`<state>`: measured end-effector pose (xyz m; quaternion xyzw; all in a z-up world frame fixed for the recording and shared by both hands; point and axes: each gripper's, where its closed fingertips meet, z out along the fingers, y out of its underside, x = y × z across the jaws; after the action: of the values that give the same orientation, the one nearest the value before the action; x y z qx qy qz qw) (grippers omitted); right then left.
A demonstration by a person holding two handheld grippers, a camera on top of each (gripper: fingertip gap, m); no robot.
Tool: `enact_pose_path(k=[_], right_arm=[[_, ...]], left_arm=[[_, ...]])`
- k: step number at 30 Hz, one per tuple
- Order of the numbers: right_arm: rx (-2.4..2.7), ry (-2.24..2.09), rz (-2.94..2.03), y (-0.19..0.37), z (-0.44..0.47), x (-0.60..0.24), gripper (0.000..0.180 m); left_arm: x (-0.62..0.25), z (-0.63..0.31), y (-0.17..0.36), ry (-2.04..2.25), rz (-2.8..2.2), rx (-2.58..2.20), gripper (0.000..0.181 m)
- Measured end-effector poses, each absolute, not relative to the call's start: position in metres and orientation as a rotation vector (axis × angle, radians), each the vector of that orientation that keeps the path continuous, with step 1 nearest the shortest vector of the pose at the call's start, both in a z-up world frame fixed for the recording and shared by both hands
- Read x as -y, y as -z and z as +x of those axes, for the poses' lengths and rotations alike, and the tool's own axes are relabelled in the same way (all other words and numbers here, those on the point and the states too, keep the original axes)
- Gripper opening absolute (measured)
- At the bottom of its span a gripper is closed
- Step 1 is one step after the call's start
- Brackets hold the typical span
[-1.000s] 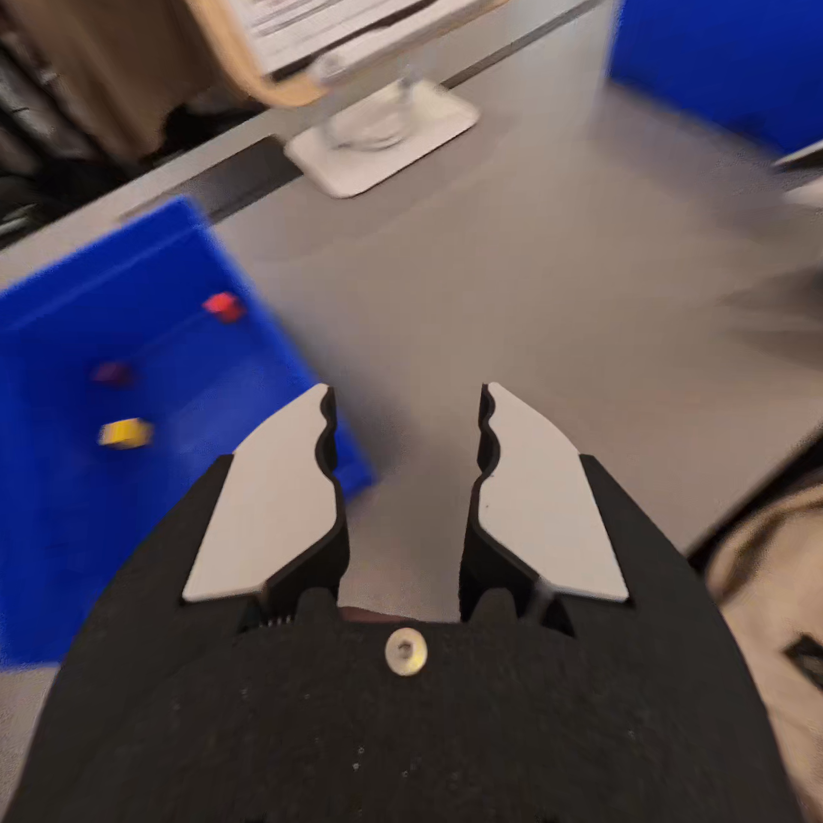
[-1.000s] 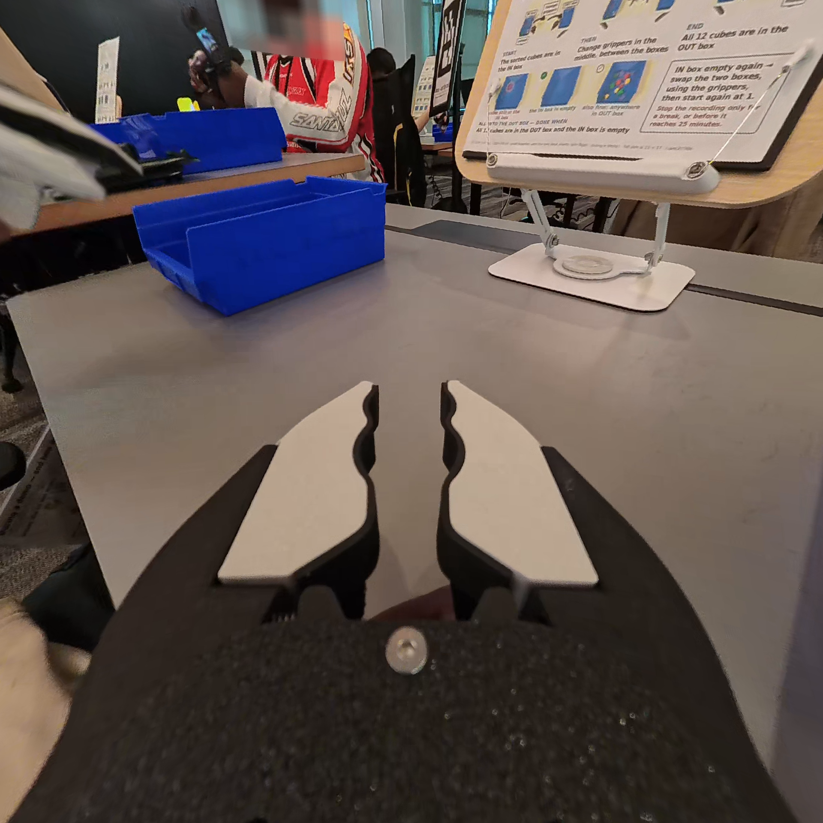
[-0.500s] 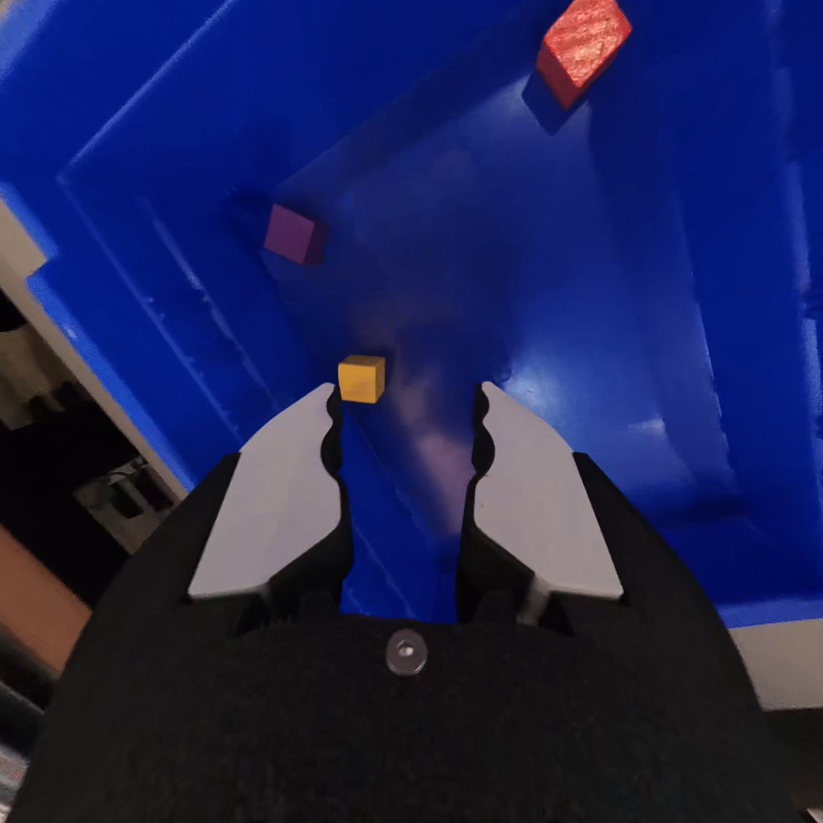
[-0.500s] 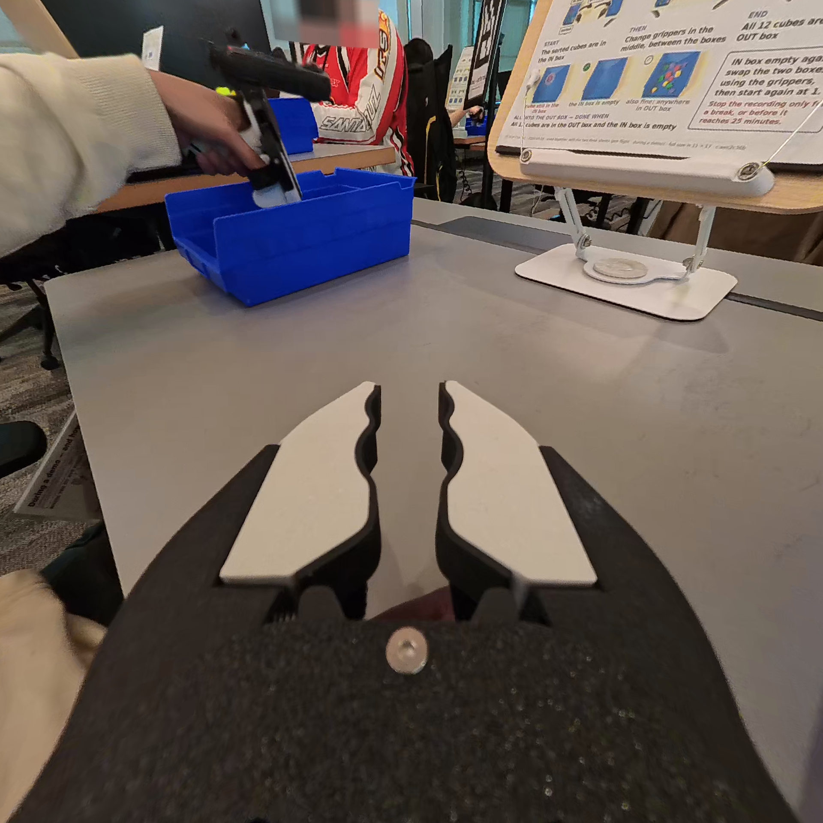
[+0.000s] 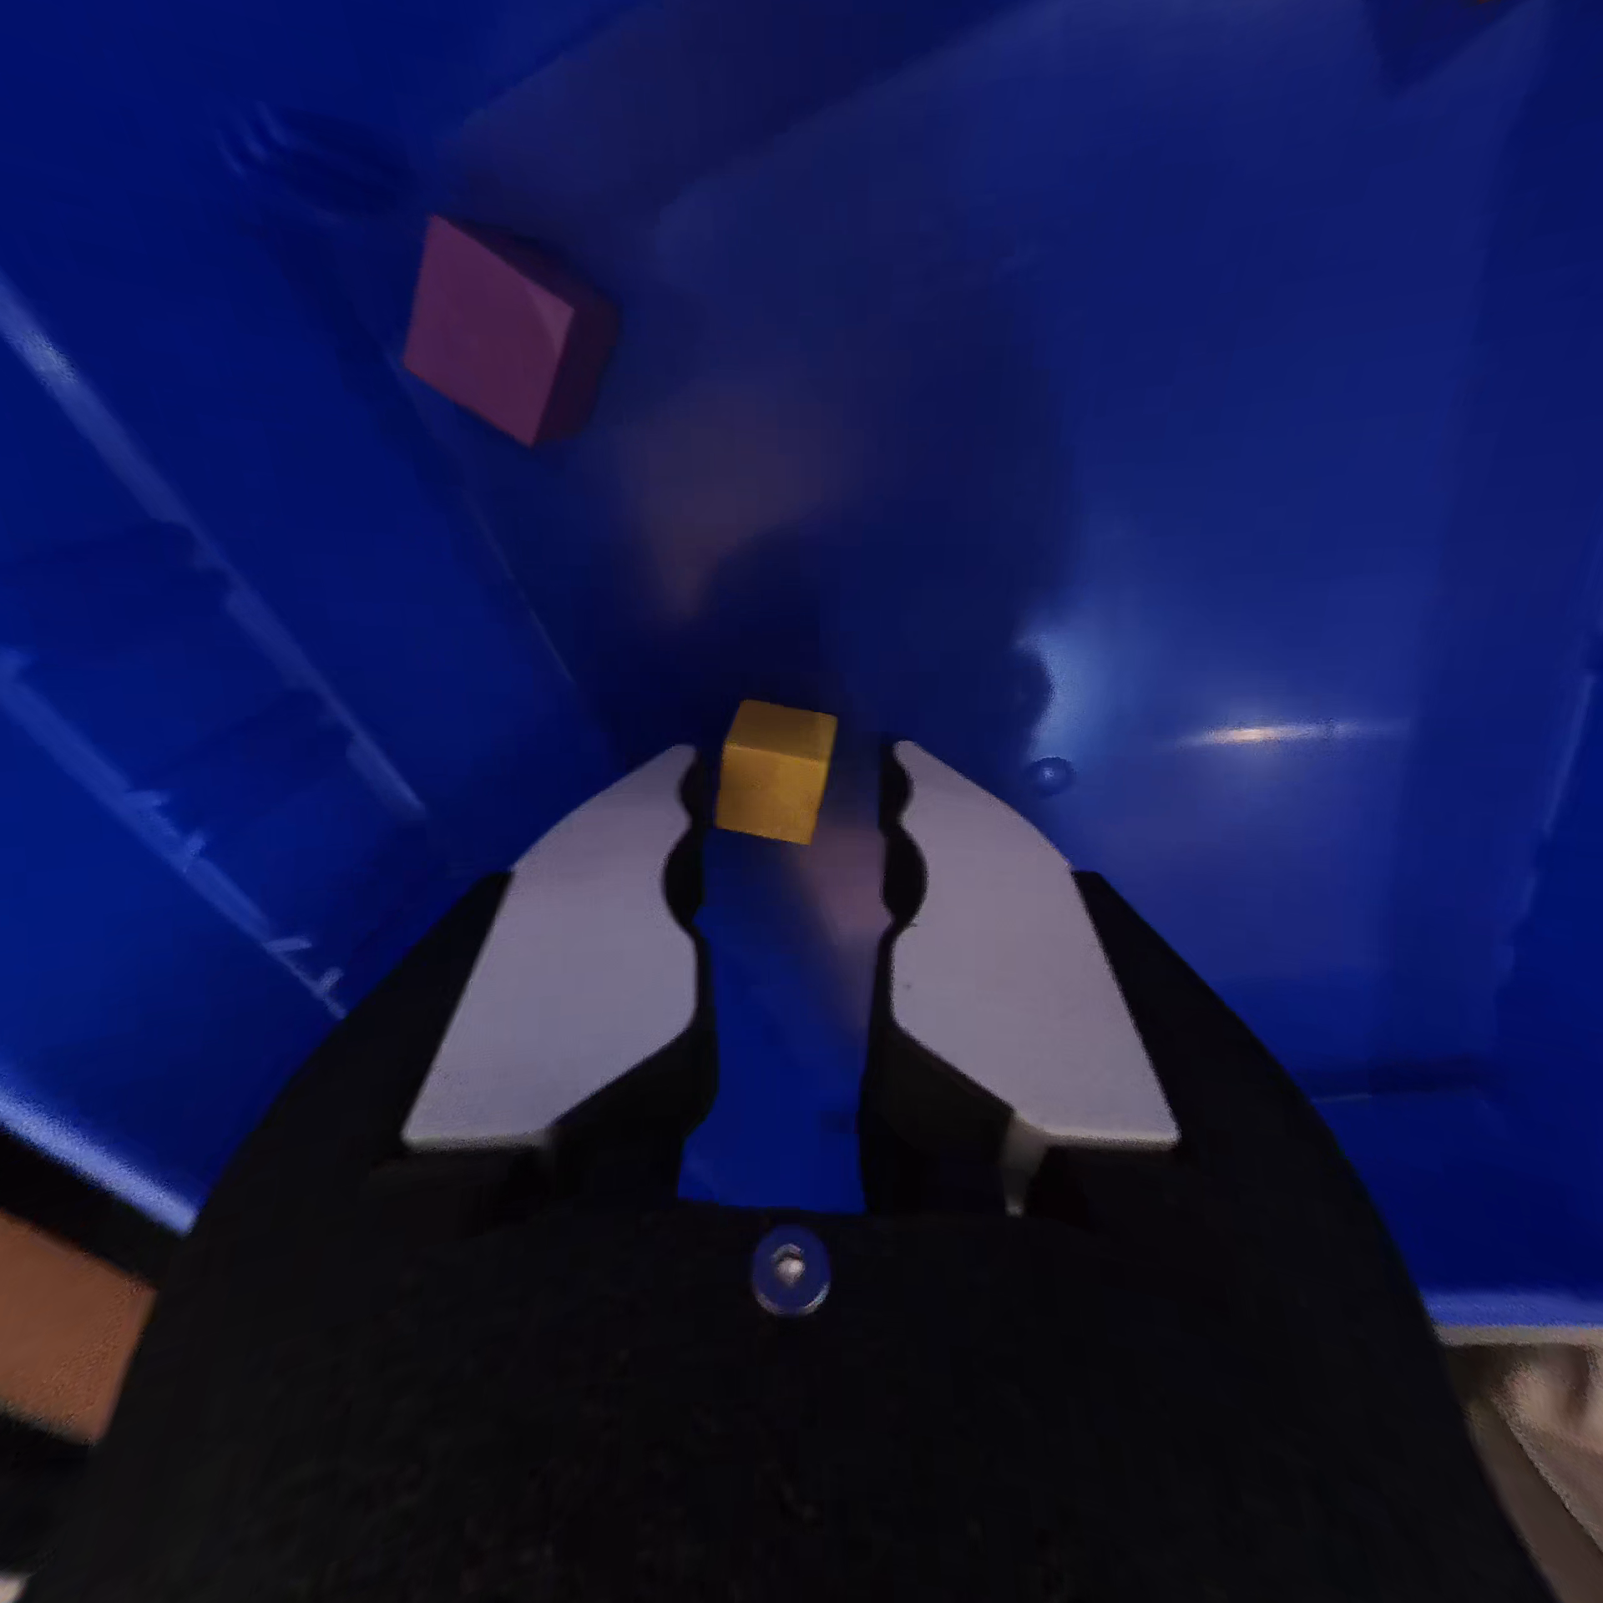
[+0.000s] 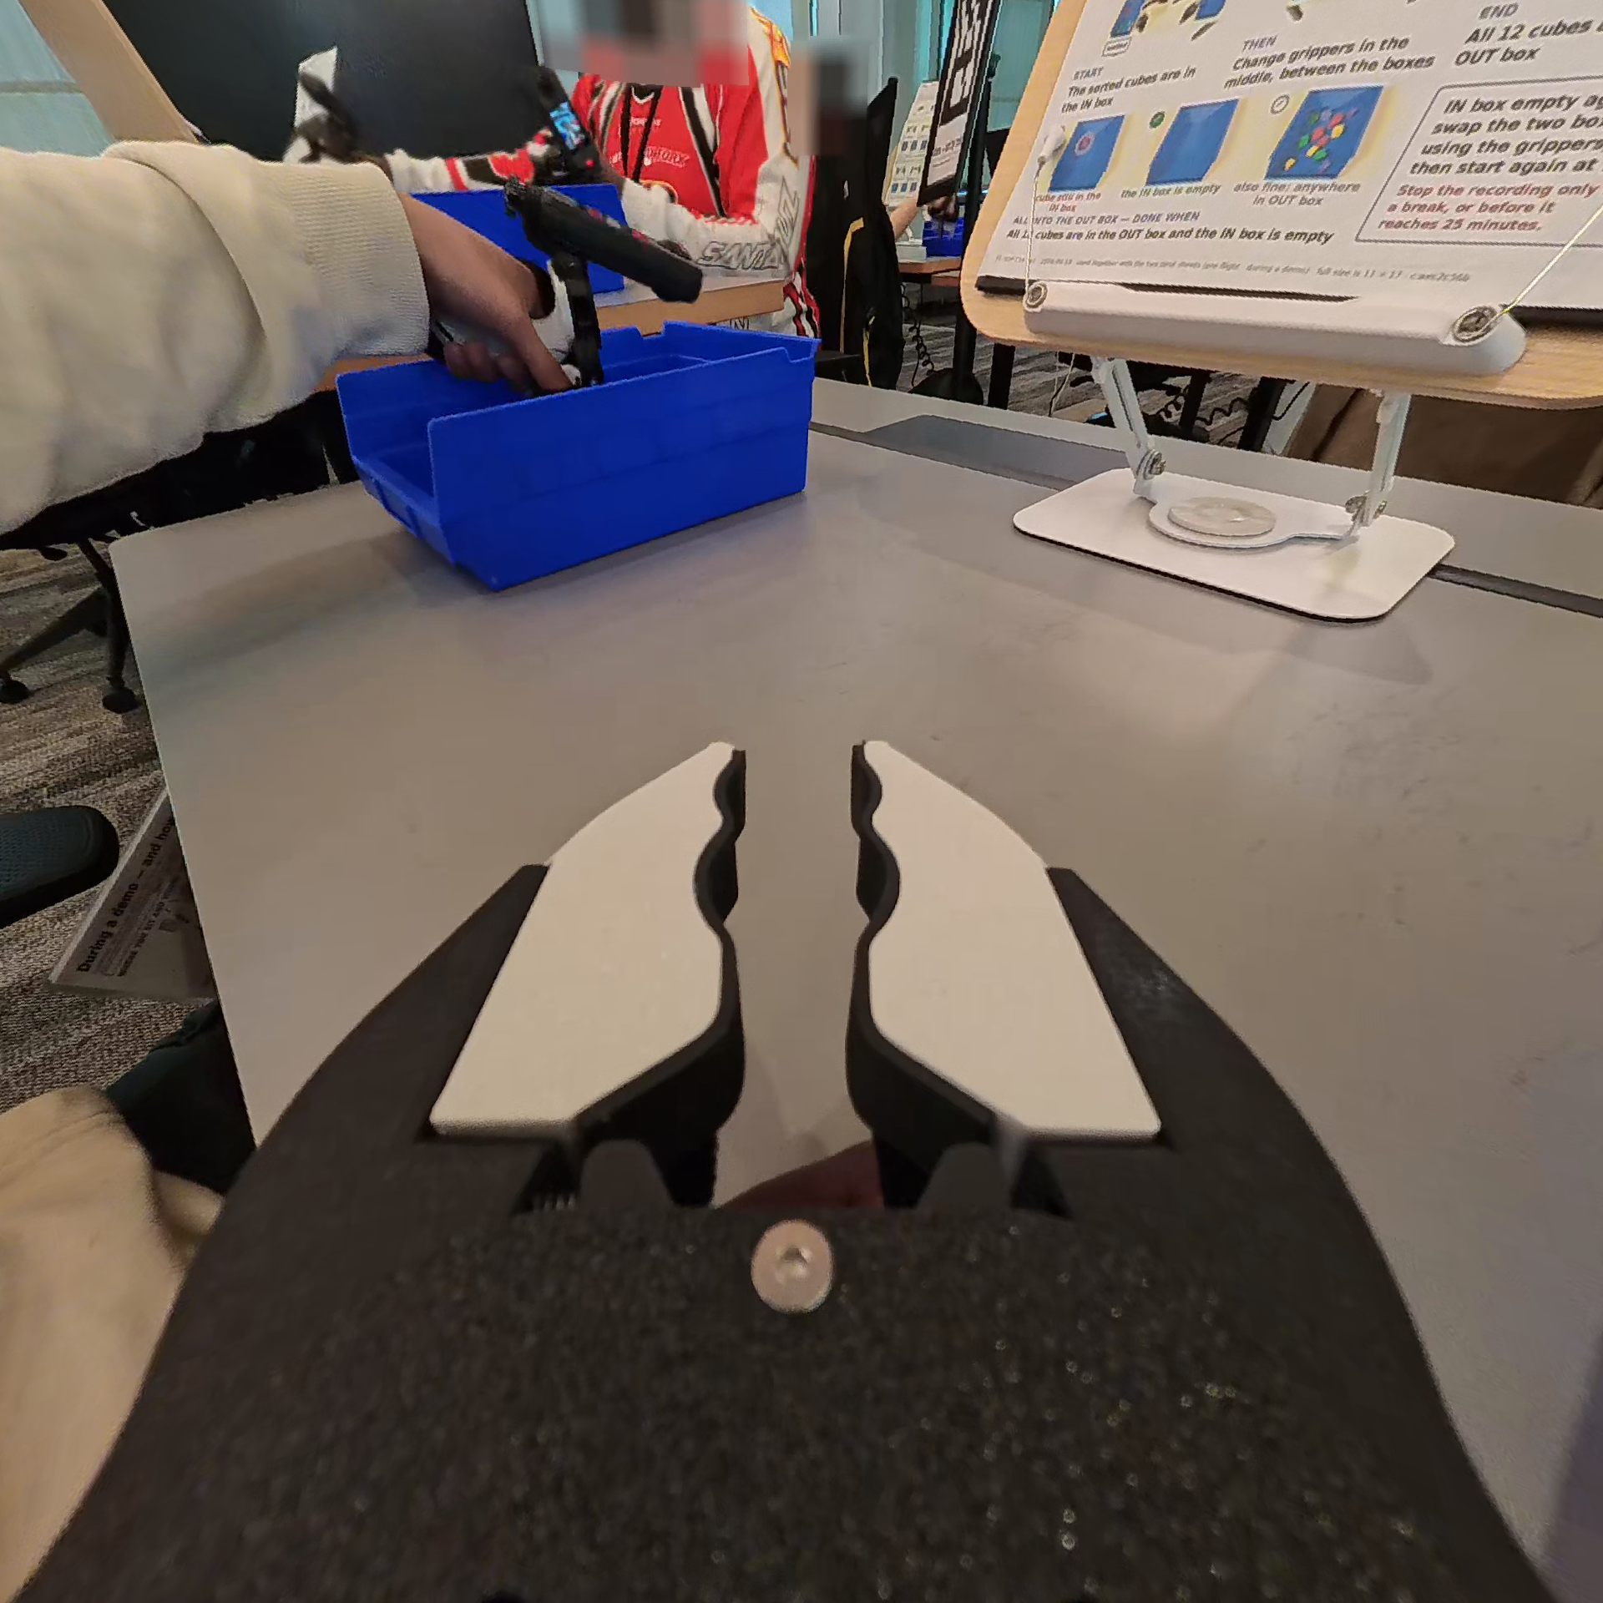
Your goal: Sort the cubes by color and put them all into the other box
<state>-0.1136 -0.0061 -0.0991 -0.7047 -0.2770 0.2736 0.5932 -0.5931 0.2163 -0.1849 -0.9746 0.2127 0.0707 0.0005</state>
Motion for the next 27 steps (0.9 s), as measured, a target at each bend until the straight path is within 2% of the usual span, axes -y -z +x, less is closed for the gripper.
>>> enact_pose_path(k=[1, 8, 13, 17, 27], right_arm=[[0.644, -0.636, -1.638, 0.099, -0.114, 0.006, 0.023], [0.641, -0.631, -1.643, 0.099, -0.113, 0.005, 0.022], [0.628, -0.595, -1.629, 0.093, -0.105, 0.002, 0.022], [0.586, -0.569, -1.616, 0.085, -0.09, -0.003, 0.022], [0.49, -0.679, -1.665, 0.088, -0.079, -0.016, 0.022]], left_arm=[[-0.213, -0.59, 0.186, -0.171, -3.074, -0.663, 0.023], [-0.202, -0.575, 0.172, 0.016, -3.014, -0.707, 0.022], [-0.203, -0.514, 0.086, 0.214, -2.52, -0.766, 0.022], [-0.161, -0.441, 0.029, 0.377, -2.048, -0.807, 0.022], [-0.081, -0.34, 0.037, 0.715, -1.677, -0.881, 0.022]])
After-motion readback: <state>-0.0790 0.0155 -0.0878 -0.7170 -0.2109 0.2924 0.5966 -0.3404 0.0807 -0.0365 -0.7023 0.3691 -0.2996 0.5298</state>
